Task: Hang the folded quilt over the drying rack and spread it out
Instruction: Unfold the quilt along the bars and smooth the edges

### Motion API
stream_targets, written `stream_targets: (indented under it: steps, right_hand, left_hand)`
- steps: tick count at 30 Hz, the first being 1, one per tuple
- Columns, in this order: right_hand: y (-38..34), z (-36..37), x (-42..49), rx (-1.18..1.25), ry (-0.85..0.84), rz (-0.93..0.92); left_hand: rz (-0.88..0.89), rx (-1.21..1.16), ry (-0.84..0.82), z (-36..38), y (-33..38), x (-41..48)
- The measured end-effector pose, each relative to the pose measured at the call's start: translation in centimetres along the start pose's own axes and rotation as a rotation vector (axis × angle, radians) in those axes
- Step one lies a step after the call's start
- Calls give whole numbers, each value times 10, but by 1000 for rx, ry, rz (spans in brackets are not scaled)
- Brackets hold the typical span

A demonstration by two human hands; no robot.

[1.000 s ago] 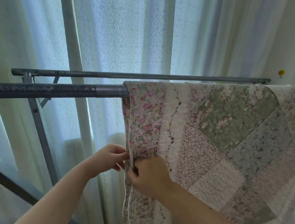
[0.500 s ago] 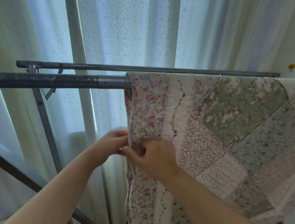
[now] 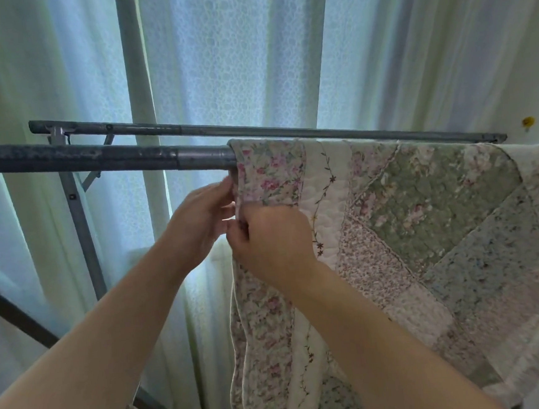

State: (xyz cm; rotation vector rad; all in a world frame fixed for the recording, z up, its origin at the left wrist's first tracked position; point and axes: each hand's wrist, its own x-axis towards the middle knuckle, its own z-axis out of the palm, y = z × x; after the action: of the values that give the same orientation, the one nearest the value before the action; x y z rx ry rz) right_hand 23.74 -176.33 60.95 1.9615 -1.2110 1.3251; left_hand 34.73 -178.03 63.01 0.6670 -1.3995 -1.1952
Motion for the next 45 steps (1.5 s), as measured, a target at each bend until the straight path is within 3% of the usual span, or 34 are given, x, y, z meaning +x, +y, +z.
stream_targets:
  steps: [2,5,8,13,16,18,21,23,26,27,32,36,40,45]
  right_hand:
    - [5,6,-1,-9,-72,17]
    - [11,1,-4,111,-78,75]
    - [23,-14,-3,168,79,101]
    - [58,-35,11,-80,270,31]
    - [80,-53,23,-229,104,70]
    - [94,-65,31,-275,-67,56]
    - [115,-80,39,-247,-174,-3]
    - [134,-90,42,-260,-235,-19]
    - [164,-102,44,-277,-300,-45]
    - [177,-109,43,-276,-311,-65]
    - [241,-142,33,-274,-348,-81]
    - [289,-166,27,-301,-367,-88]
    - [329,-178,24,-312,-401,-83]
    - [365,-187,21,-299,-378,-80]
  left_hand:
    - [6,97,-34,3,0,-1]
    - [110,295,85,7,-1,0]
    - [160,294,167,13,-5,-2]
    - [292,586,312,25,-17,-5]
    - [346,746,361,29,-18,-6]
    - [408,987,415,28,-17,-8]
    - [627,1341,607,24,-13,-13]
    - [837,1376,683,32,-11,-15]
    - [1103,1343,611,64,-8,-11]
    - [1104,1370,584,83,-10,-5]
    - [774,1560,395,169,-18,31]
    - [599,1649,370,226,-26,54]
    - [513,1685,357,264,-32,73]
    - [547,1744,366,298,-43,91]
